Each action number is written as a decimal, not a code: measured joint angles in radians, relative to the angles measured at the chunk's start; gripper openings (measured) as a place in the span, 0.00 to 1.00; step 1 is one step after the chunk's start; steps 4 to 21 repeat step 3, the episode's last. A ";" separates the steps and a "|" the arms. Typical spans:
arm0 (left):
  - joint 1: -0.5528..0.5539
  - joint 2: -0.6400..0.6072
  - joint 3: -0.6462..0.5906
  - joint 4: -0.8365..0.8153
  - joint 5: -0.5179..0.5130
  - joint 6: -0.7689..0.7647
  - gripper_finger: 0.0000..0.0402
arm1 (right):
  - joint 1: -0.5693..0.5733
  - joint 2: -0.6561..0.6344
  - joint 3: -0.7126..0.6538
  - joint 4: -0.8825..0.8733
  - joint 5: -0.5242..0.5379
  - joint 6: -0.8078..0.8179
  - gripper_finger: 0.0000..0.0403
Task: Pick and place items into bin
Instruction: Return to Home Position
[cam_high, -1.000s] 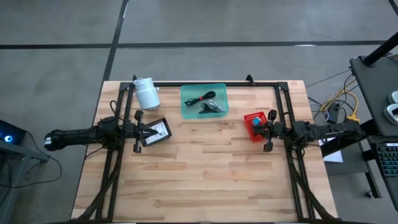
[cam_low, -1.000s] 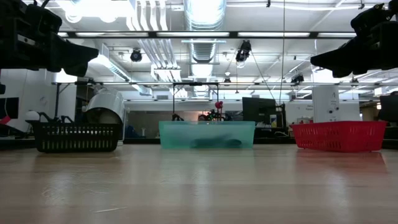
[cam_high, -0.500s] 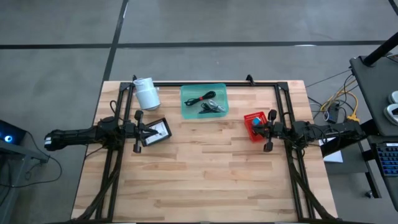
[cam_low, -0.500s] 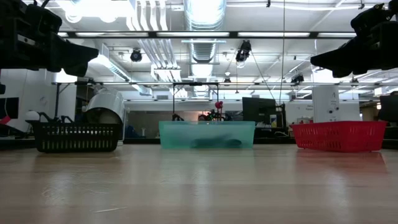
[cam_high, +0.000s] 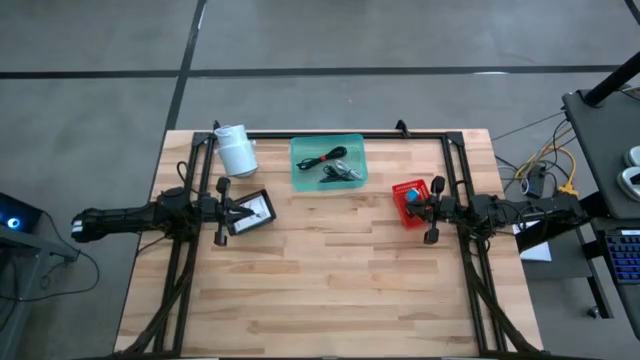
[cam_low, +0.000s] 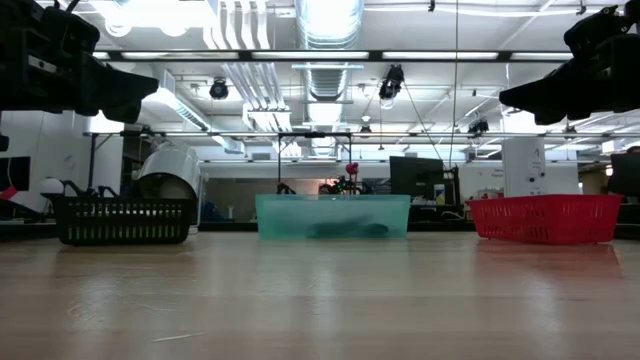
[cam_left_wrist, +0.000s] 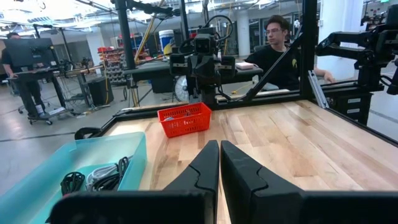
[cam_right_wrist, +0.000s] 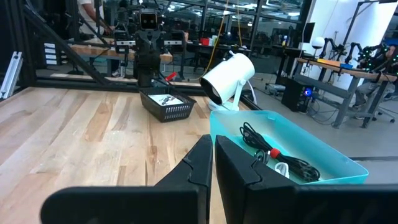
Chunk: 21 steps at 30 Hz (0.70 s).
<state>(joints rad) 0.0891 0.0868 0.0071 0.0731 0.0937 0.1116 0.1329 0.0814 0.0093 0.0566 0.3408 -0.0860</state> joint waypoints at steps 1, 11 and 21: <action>0.000 0.000 0.000 0.000 0.000 0.000 0.00 | 0.000 0.000 0.000 0.000 0.000 0.000 0.02; 0.000 0.000 0.000 0.000 0.000 0.000 0.00 | 0.000 0.000 0.000 0.000 0.000 0.000 0.02; 0.000 0.000 0.000 0.000 0.000 0.000 0.00 | 0.000 0.000 0.000 0.000 0.000 0.000 0.02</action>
